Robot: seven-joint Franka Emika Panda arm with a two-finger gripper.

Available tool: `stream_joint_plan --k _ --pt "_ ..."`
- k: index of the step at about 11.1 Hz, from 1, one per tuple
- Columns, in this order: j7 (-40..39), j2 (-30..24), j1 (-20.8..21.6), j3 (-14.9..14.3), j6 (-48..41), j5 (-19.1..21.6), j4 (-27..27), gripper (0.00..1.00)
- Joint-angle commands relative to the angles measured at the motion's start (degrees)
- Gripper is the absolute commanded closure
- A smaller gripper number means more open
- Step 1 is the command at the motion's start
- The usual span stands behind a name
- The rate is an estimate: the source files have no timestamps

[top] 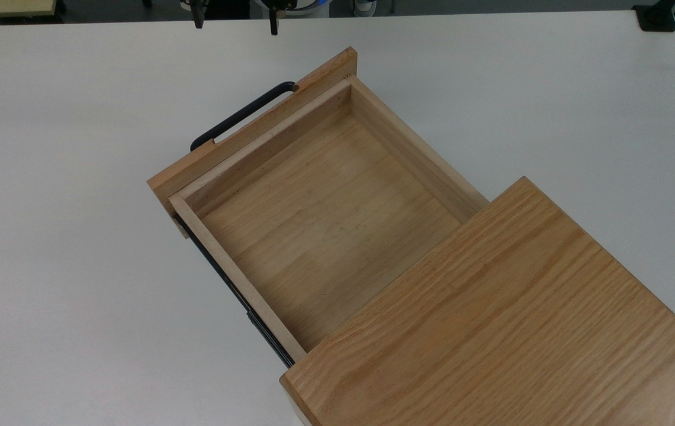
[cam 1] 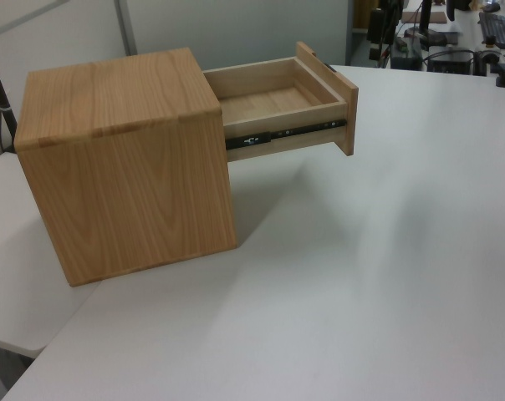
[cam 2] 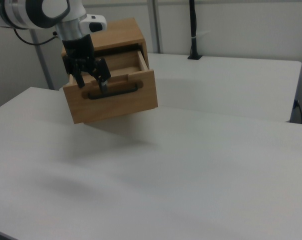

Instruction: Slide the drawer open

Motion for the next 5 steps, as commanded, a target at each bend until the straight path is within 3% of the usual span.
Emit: stream_joint_plan --k 1,5 --pt "-0.06 -1.73 0.59 0.27 0.95 -1.13 -2.01 0.00" --pt "0.29 -1.64 0.51 0.36 0.78 -1.13 -1.83 0.00"
